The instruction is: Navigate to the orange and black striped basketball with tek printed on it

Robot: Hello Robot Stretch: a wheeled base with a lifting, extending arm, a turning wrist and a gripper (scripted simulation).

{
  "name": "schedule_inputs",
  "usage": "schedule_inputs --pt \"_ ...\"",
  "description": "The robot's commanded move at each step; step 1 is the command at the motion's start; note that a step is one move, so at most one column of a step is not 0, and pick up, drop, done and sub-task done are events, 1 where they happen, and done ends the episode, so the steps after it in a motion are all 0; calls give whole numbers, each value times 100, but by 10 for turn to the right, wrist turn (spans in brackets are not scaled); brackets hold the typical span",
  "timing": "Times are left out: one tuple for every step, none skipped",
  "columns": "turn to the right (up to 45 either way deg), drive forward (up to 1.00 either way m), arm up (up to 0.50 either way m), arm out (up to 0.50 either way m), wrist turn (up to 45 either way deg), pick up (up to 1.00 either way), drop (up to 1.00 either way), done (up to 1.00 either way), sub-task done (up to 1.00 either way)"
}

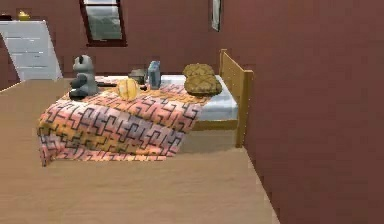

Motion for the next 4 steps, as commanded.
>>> schedule_inputs --pt "0 60 0 0 0 0 0 0 0" --pt "-300 0 0 0 0 0 0 0 0" --pt "0 55 0 0 0 0 0 0 0" --pt "0 0 0 0 0 0 0 100 0"
